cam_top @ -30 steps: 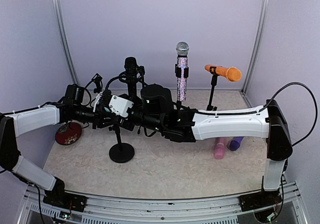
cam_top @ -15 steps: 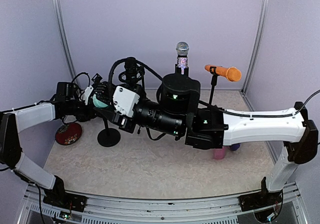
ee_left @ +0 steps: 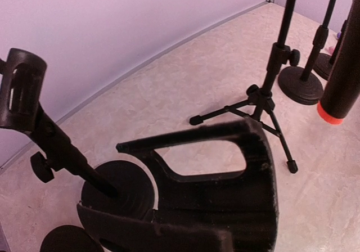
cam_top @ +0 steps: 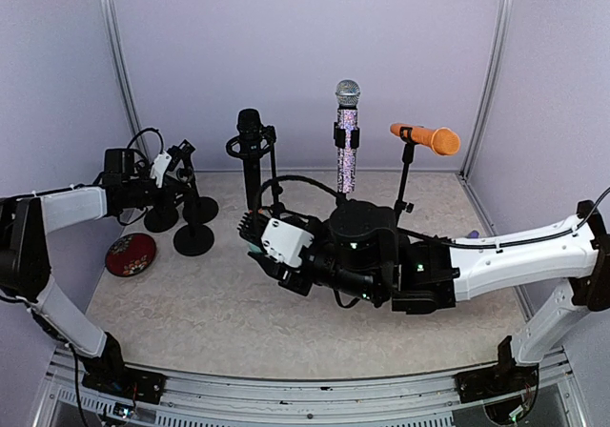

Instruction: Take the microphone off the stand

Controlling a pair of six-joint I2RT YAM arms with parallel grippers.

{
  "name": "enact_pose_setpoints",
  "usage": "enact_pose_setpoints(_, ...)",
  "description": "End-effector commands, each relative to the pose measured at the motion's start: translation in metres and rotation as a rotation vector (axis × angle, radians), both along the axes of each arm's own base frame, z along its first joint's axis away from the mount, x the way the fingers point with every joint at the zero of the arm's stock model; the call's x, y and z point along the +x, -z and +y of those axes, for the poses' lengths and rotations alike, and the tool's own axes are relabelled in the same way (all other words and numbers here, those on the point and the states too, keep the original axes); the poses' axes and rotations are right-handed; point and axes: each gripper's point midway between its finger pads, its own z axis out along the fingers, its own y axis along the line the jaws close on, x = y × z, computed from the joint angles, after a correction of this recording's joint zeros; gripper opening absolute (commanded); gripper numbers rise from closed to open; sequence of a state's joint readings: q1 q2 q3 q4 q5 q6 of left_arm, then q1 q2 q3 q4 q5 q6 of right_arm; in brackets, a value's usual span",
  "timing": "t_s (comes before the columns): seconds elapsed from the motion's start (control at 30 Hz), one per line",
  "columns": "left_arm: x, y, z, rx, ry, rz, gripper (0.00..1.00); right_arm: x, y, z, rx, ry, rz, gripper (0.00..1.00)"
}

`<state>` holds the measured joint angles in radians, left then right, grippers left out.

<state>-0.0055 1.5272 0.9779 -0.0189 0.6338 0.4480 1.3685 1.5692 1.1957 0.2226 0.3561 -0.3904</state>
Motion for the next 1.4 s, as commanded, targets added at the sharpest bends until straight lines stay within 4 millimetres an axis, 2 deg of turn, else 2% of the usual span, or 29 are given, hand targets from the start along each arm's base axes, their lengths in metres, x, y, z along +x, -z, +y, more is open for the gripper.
enact_pose_setpoints(0.0, 0.023, -0.004, 0.018, 0.042, -0.04, -0.054, 0.0, 0.02, 0.03, -0.056, -0.009, 0.222, 0.121, 0.0)
enact_pose_setpoints(0.07, 0.025, -0.002, 0.019, 0.037, -0.042, -0.048, 0.06, 0.025, 0.05, -0.079, -0.028, 0.302, 0.16, 0.0)
enact_pose_setpoints(0.13, 0.026, 0.001, 0.019, 0.027, -0.04, -0.035, 0.26, 0.032, 0.069, -0.104, -0.044, 0.397, 0.182, 0.0)
enact_pose_setpoints(0.23, 0.024, 0.002, 0.017, 0.019, -0.026, -0.023, 0.45, 0.04, 0.091, -0.132, -0.065, 0.504, 0.205, 0.0)
enact_pose_setpoints(0.43, 0.017, -0.006, 0.018, 0.027, -0.021, -0.021, 0.72, 0.06, 0.13, -0.17, -0.109, 0.651, 0.222, 0.0)
enact_pose_setpoints(0.6, -0.006, -0.021, 0.016, 0.056, 0.014, 0.017, 0.97, 0.075, 0.152, -0.193, -0.143, 0.745, 0.223, 0.0)
enact_pose_setpoints(0.83, -0.044, -0.038, 0.014, 0.073, 0.04, 0.07, 0.99, 0.087, 0.19, -0.228, -0.219, 0.923, 0.242, 0.0)
enact_pose_setpoints(1.0, -0.073, -0.053, 0.007, 0.059, 0.087, 0.072, 0.99, 0.085, 0.221, -0.251, -0.266, 1.036, 0.286, 0.0)
enact_pose_setpoints(1.13, -0.09, -0.058, 0.004, 0.071, 0.131, 0.098, 0.99, 0.085, 0.228, -0.259, -0.249, 1.098, 0.326, 0.0)
enact_pose_setpoints(1.27, -0.093, -0.062, 0.003, 0.07, 0.134, 0.097, 0.99, 0.081, 0.24, -0.275, -0.238, 1.206, 0.395, 0.11)
enact_pose_setpoints(1.33, -0.095, -0.065, 0.002, 0.064, 0.14, 0.089, 0.99, 0.076, 0.246, -0.284, -0.225, 1.265, 0.433, 0.21)
enact_pose_setpoints(1.37, -0.097, -0.067, 0.001, 0.061, 0.142, 0.082, 0.99, 0.074, 0.249, -0.287, -0.222, 1.288, 0.449, 0.22)
